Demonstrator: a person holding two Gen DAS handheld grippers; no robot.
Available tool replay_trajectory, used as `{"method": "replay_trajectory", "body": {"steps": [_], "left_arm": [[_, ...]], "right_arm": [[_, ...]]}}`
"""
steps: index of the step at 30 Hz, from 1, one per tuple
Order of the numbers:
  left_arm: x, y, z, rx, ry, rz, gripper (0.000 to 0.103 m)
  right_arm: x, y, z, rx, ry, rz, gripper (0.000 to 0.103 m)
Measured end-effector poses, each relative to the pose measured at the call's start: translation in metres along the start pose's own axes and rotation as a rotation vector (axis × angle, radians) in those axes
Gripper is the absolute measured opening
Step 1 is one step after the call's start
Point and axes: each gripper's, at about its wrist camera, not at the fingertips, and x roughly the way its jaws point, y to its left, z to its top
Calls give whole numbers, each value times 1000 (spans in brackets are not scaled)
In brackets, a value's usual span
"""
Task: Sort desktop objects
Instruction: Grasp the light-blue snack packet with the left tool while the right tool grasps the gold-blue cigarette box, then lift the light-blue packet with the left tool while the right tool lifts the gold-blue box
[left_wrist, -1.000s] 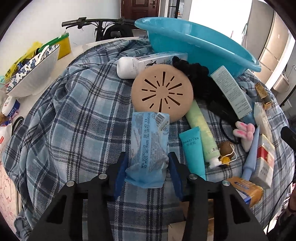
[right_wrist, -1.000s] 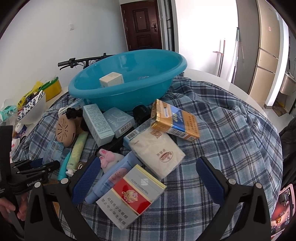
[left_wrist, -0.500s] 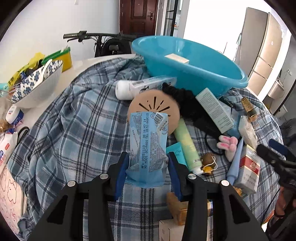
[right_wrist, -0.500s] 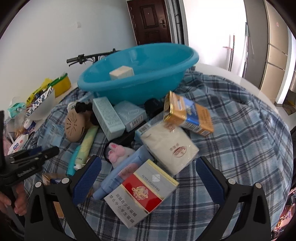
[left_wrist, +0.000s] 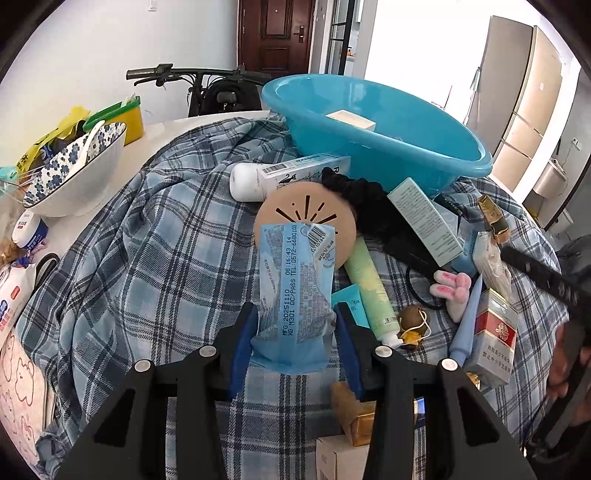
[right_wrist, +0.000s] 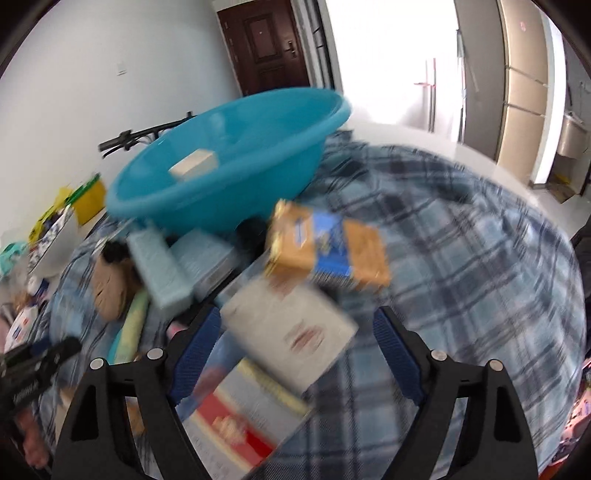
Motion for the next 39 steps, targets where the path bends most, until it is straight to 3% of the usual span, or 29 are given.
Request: {"method": "replay_trajectory", "body": {"steps": [9,17,23,28,39], "left_arm": [[4,-3,2,13,12,-3,45],[9,0,4,10,21,-2,45],[11,-2,3,17,27,-7,45],[9,-6,1,26,20,-17,45],[3,-16,0,48,9,-25,45]], "right_arm": [[31,-13,43,40,11,-64,92],[57,-23,40,67,88,-37,88],[41,-13,34,16,41,-44,86],[22,-9,28,41,30,35,86],[-5,29,8,-55,24,113,87]]}}
